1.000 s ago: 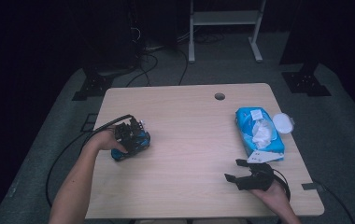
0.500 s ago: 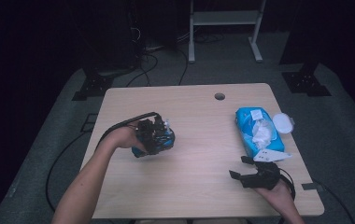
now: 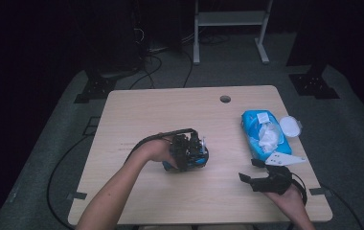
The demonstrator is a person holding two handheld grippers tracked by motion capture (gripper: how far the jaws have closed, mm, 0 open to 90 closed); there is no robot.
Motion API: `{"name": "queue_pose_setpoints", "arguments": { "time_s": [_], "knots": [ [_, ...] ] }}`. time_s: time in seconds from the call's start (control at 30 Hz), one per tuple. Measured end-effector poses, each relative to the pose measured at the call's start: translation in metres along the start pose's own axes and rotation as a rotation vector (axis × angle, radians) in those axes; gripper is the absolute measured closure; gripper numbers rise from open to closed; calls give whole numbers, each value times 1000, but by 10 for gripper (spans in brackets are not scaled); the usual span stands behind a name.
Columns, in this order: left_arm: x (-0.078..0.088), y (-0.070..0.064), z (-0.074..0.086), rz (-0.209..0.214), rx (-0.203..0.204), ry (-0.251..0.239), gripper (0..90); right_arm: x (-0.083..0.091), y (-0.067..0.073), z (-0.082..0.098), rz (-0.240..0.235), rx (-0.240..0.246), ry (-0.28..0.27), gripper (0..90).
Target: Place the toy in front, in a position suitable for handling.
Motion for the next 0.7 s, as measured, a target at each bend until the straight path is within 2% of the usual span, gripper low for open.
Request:
{"name": "queue_pose_setpoints", "arguments": {
  "time_s": [0.37,0.7],
  "knots": [
    [-14,-16,-22,19,-55,0,265,1,-2,0,5,-2,-2,216],
    [-30,-27,-23,40,-55,8,264,2,-1,-1,8,8,-4,216]
  ]
}}
Point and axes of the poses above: each handheld gripper's, and its own axes: x roughly backward along the jaws, z roughly out of its underside, y roughly to its left, the point moved 8 cm from there along -x, roughly forward along the jaws, and after that the axes turned 3 degrees about -y, right-handed, at the moved point
